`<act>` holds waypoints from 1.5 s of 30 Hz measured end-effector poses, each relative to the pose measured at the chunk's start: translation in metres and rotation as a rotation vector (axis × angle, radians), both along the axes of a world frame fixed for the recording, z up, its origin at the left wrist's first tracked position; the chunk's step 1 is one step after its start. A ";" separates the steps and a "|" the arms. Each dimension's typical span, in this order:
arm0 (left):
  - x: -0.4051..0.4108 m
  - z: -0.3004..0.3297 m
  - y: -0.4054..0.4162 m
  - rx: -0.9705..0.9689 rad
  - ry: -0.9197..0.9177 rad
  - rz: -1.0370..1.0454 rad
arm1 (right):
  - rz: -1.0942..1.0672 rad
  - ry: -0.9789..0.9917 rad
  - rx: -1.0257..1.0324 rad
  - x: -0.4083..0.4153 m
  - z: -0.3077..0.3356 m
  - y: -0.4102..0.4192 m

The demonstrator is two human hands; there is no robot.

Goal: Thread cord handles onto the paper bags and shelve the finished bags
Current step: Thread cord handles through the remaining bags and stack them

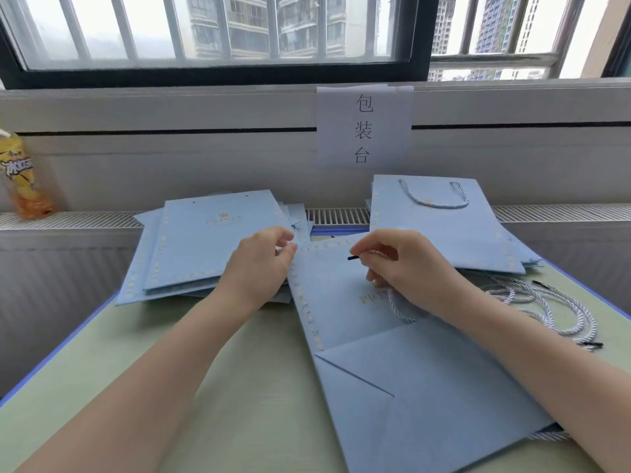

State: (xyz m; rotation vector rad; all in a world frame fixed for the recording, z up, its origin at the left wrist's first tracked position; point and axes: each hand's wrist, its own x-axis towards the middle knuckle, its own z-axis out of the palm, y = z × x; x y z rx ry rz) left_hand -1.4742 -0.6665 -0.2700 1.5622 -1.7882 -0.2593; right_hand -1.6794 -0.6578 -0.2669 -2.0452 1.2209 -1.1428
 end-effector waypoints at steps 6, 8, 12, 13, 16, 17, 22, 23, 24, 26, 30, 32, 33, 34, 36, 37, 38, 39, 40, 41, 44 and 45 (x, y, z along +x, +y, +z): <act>-0.005 0.001 0.001 0.082 0.026 -0.028 | 0.013 -0.046 0.062 0.009 -0.007 0.004; -0.004 0.006 0.003 0.050 0.107 -0.026 | 0.017 -0.043 0.022 0.011 -0.007 0.005; -0.005 0.017 0.008 0.013 0.274 -0.054 | 0.012 -0.045 -0.065 0.012 -0.001 0.009; -0.007 0.019 0.009 0.018 0.300 -0.066 | 0.015 -0.046 -0.076 0.012 0.000 0.009; -0.012 0.021 0.013 0.118 0.301 -0.104 | 0.038 -0.014 -0.083 0.013 0.000 0.010; -0.013 0.021 0.014 0.151 0.285 -0.114 | 0.043 -0.007 -0.077 0.013 -0.002 0.010; -0.014 0.021 0.017 0.223 0.178 -0.133 | 0.015 0.004 -0.088 0.015 -0.006 0.009; -0.014 0.022 0.017 0.236 0.160 -0.129 | 0.012 0.012 -0.100 0.016 -0.007 0.010; -0.014 0.022 0.017 0.248 0.148 -0.127 | 0.010 0.027 -0.119 0.018 -0.007 0.010; -0.013 0.023 0.017 0.276 0.138 -0.128 | 0.005 0.060 -0.171 0.022 -0.008 0.011; -0.008 0.025 0.015 0.335 0.190 -0.144 | -0.004 0.122 -0.329 0.031 -0.011 0.011; -0.006 0.027 0.015 0.354 0.200 -0.160 | -0.011 0.149 -0.406 0.035 -0.013 0.009; -0.006 0.028 0.016 0.365 0.210 -0.164 | -0.020 0.163 -0.440 0.036 -0.014 0.008; -0.006 0.029 0.016 0.379 0.226 -0.169 | -0.032 0.176 -0.481 0.037 -0.014 0.007; -0.006 0.031 0.017 0.401 0.264 -0.180 | -0.054 0.198 -0.553 0.040 -0.015 0.006; -0.006 0.032 0.018 0.408 0.285 -0.181 | -0.062 0.204 -0.574 0.040 -0.015 0.006; -0.006 0.033 0.018 0.414 0.309 -0.177 | -0.066 0.211 -0.589 0.041 -0.015 0.006; -0.007 0.034 0.018 0.422 0.334 -0.167 | -0.067 0.219 -0.602 0.041 -0.015 0.007; -0.007 0.035 0.018 0.435 0.361 -0.152 | -0.067 0.229 -0.615 0.040 -0.015 0.007; -0.007 0.035 0.018 0.451 0.387 -0.140 | -0.066 0.239 -0.625 0.040 -0.015 0.007; -0.005 0.035 0.017 0.490 0.439 -0.138 | -0.062 0.274 -0.614 0.039 -0.015 0.008; -0.005 0.035 0.017 0.496 0.443 -0.146 | -0.056 0.286 -0.599 0.038 -0.015 0.008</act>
